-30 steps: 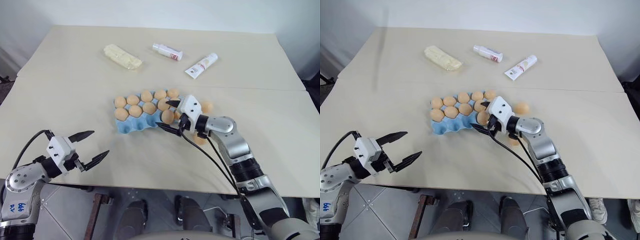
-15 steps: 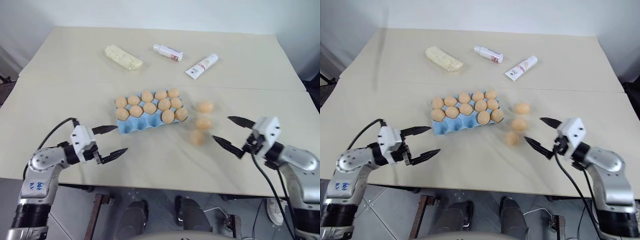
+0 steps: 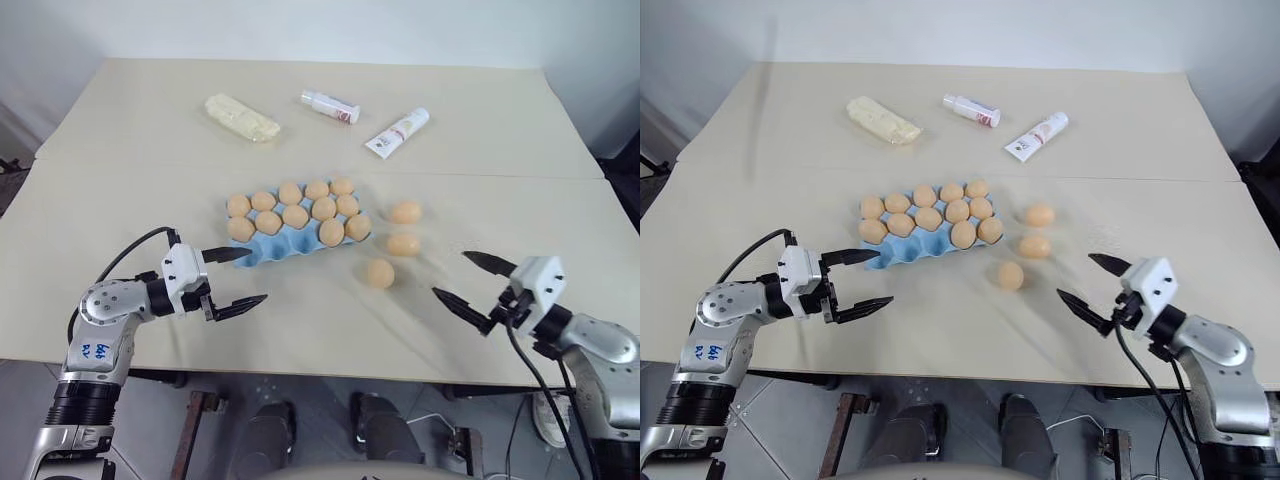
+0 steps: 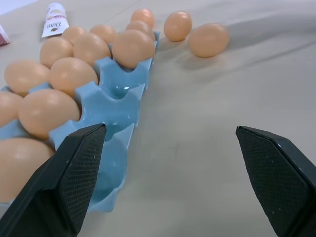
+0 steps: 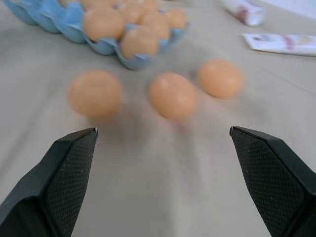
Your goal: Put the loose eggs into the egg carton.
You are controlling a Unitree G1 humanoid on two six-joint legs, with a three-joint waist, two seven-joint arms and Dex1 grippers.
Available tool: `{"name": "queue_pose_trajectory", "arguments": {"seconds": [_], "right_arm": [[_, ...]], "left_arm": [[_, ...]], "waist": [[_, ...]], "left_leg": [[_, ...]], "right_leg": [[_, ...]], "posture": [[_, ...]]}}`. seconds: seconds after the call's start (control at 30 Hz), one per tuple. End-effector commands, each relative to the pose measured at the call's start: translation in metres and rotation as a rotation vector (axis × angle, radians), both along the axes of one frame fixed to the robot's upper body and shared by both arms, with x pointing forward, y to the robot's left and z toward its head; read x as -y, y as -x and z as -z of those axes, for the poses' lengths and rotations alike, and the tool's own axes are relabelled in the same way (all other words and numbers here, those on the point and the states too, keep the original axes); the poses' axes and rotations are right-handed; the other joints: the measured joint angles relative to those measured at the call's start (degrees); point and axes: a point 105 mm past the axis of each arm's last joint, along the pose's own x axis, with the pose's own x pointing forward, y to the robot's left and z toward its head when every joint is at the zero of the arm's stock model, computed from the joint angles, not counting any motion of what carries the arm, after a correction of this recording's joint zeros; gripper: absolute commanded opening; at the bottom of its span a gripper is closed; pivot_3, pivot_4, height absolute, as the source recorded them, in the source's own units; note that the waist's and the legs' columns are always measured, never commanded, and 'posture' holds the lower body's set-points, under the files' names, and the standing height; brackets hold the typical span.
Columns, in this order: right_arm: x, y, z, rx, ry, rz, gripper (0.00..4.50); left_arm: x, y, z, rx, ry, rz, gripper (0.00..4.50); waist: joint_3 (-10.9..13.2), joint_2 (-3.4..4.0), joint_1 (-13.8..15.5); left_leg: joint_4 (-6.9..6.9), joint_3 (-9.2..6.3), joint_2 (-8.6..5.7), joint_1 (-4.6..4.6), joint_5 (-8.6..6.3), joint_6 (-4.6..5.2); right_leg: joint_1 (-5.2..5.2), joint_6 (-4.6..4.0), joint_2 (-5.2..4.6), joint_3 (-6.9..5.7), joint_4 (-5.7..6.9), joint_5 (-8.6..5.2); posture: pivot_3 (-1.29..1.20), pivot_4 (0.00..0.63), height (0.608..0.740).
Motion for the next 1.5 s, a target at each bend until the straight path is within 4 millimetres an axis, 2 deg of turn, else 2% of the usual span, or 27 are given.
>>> {"name": "queue_pose_trajectory", "arguments": {"seconds": [0.03, 0.1, 0.17, 0.4, 0.53, 0.63, 0.67, 0.77, 0.83, 0.97, 1.1, 1.23, 1.33, 1.5], "right_arm": [[-0.030, -0.001, -0.008, 0.004, -0.016, -0.112, 4.49], [-0.052, -0.007, -0.009, 0.006, -0.031, -0.173, 4.49], [-0.062, -0.012, -0.007, 0.003, -0.022, -0.199, 4.49], [-0.071, -0.032, 0.009, -0.022, 0.038, -0.198, 4.49], [-0.071, -0.036, 0.018, -0.037, 0.064, -0.210, 4.49], [-0.073, -0.037, 0.020, -0.037, 0.059, -0.221, 3.89], [-0.074, -0.036, 0.019, -0.035, 0.052, -0.229, 3.52], [-0.081, -0.034, 0.009, -0.010, 0.010, -0.270, 2.52], [-0.089, -0.030, 0.001, 0.004, -0.009, -0.313, 2.18], [-0.099, -0.028, -0.009, 0.025, -0.029, -0.350, 2.17], [-0.145, -0.041, -0.048, 0.120, -0.090, -0.433, 2.17], [-0.173, -0.063, -0.059, 0.160, -0.074, -0.404, 2.17], [-0.190, -0.077, -0.058, 0.171, -0.049, -0.390, 2.17], [-0.203, -0.083, -0.045, 0.151, -0.024, -0.405, 2.17]], "left_arm": [[-0.013, 0.005, -0.007, 0.037, -0.007, -0.043, 4.50], [-0.022, 0.008, -0.006, 0.032, -0.004, -0.086, 4.50], [-0.027, 0.012, -0.005, 0.029, -0.009, -0.107, 4.50], [-0.031, 0.021, -0.006, 0.035, -0.007, -0.145, 4.50], [-0.031, 0.023, -0.008, 0.040, -0.003, -0.159, 4.50], [-0.031, 0.024, -0.008, 0.040, -0.002, -0.166, 4.50], [-0.031, 0.025, -0.008, 0.040, -0.001, -0.168, 4.50], [-0.032, 0.025, -0.008, 0.042, 0.001, -0.180, 4.50], [-0.035, 0.026, -0.008, 0.044, 0.005, -0.199, 4.50], [-0.040, 0.026, -0.009, 0.044, 0.018, -0.231, 4.50], [-0.061, 0.027, -0.012, 0.038, 0.094, -0.371, 4.50], [-0.066, 0.030, -0.008, 0.023, 0.112, -0.417, 4.50], [-0.066, 0.031, -0.007, 0.025, 0.116, -0.430, 4.50], [-0.068, 0.033, -0.008, 0.030, 0.120, -0.449, 4.50]], "waist": [[0.00, 0.00, -0.17], [0.00, -0.01, -0.51], [0.01, 0.00, -0.45], [-0.01, -0.02, 0.20], [-0.01, -0.02, -0.03], [-0.01, -0.02, -0.13], [-0.01, -0.02, -0.18], [-0.01, -0.02, -0.19], [-0.01, -0.02, -0.20], [-0.01, -0.02, -0.12], [0.00, -0.02, -1.31], [-0.04, -0.07, -1.56], [-0.05, -0.09, -1.36], [-0.05, -0.09, -1.55]], "left_leg": [[-0.01, -0.01, 0.00, -0.01, 0.00, 0.00], [-0.04, 0.02, 0.02, -0.01, -0.02, -0.02], [-0.05, 0.00, 0.06, -0.01, -0.03, -0.03], [-0.05, -0.23, -0.01, -0.25, -0.04, -0.02], [-0.11, -0.27, 0.00, -0.36, -0.05, -0.03], [-0.17, -0.30, 0.00, -0.37, -0.05, -0.04], [-0.17, -0.29, 0.00, -0.37, -0.05, -0.04], [-0.14, -0.29, 0.00, -0.36, -0.05, -0.05], [-0.13, -0.29, 0.00, -0.35, -0.04, -0.05], [-0.12, -0.31, 0.00, -0.36, -0.04, -0.05], [-0.07, -0.27, 0.02, -0.34, -0.04, -0.06], [-0.07, -0.46, 0.03, -0.33, 0.04, -0.18], [-0.10, -0.53, -0.01, -0.37, 0.04, -0.21], [-0.13, -0.55, -0.08, -0.43, 0.02, -0.18]], "right_leg": [[0.00, 0.00, 0.00, 0.02, -0.02, 0.00], [-0.02, 0.00, 0.00, 0.11, -0.05, 0.00], [-0.04, -0.03, 0.01, 0.20, -0.05, -0.01], [-0.07, -0.06, -0.09, 0.18, -0.24, -0.03], [-0.20, -0.06, -0.07, 0.12, -0.29, -0.03], [-0.21, -0.07, -0.04, 0.06, -0.32, -0.03], [-0.21, -0.06, -0.04, 0.04, -0.32, -0.03], [-0.20, -0.06, -0.04, -0.01, -0.30, -0.03], [-0.20, -0.06, -0.03, -0.02, -0.27, -0.03], [-0.20, -0.06, -0.04, -0.02, -0.26, -0.03], [-0.25, -0.06, -0.03, 0.01, -0.13, -0.03], [-0.28, -0.15, -0.02, -0.03, 0.03, -0.07], [-0.29, -0.19, -0.04, -0.09, 0.02, -0.10], [-0.30, -0.19, -0.08, -0.14, -0.04, -0.10]], "posture": [[0.00, 0.150, 0.740], [0.00, 0.150, 0.740], [0.00, 0.150, 0.740], [0.00, 0.150, 0.740], [0.00, 0.150, 0.740], [0.00, 0.150, 0.740], [0.00, 0.150, 0.740], [0.00, 0.150, 0.740], [0.00, 0.150, 0.740], [0.00, 0.150, 0.740], [0.00, 0.150, 0.740], [0.00, 0.150, 0.740], [0.00, 0.150, 0.740], [0.00, 0.150, 0.740]]}}
